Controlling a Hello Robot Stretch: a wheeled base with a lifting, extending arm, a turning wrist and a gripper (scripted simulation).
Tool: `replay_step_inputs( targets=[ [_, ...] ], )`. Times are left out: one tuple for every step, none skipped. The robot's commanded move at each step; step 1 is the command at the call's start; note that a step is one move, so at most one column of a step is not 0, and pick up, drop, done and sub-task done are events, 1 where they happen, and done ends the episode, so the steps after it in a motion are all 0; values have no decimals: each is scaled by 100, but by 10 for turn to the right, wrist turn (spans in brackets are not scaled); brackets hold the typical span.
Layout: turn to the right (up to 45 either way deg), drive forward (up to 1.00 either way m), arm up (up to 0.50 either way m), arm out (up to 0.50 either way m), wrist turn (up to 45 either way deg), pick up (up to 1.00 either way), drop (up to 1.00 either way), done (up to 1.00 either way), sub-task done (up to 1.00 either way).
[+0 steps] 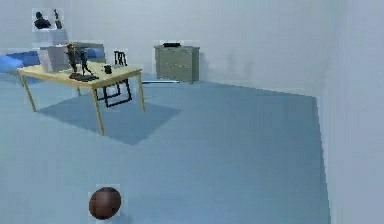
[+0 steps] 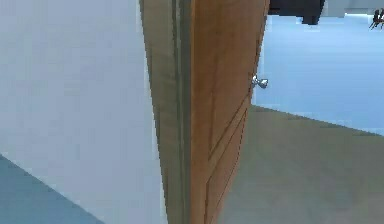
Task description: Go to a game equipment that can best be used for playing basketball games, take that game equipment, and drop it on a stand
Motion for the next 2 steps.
replay_step_inputs(
  targets=[
    [0, 50, 0, 0, 0, 0, 0, 0, 0],
    [-450, 0, 0, 0, 0, 0, 0, 0, 0]
  ],
)
